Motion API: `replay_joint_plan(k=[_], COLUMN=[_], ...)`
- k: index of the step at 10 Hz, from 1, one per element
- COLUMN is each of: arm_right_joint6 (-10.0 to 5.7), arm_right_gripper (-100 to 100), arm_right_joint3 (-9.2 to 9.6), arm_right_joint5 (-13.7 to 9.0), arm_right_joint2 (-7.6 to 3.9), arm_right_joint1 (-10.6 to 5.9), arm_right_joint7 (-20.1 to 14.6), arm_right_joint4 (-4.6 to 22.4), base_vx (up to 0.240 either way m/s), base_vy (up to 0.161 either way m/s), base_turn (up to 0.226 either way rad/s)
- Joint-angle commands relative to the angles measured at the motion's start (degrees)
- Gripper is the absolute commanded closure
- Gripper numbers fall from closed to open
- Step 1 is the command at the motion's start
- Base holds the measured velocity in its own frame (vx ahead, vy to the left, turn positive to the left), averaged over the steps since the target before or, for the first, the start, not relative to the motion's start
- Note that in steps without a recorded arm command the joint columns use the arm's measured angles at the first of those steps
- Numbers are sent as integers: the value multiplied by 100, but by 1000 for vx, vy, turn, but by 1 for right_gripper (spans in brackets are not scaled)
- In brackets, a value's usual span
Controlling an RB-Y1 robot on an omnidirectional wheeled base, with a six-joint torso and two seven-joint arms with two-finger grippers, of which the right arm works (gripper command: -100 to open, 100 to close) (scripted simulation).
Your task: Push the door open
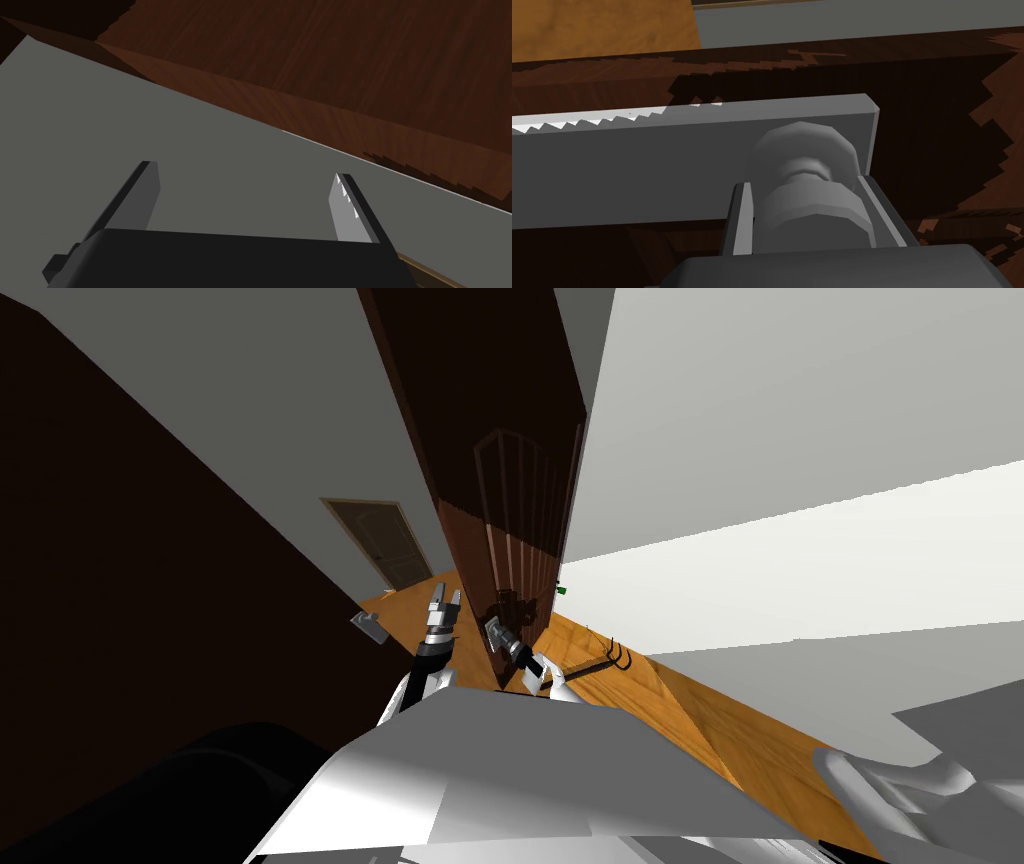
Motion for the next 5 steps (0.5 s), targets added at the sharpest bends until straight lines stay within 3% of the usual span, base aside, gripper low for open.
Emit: replay_joint_plan(k=[1, 5], arm_right_joint6=[12, 81], arm_right_gripper=[100, 100], arm_right_joint3=[-47, -180], arm_right_joint5=[89, 400], arm_right_joint2=[-14, -67], arm_right_joint1=[60, 363], arm_right_joint7=[-5, -49], arm_right_joint4=[-50, -292], base_vx=[91, 111], base_vy=[165, 207], base_turn=[-82, -153])
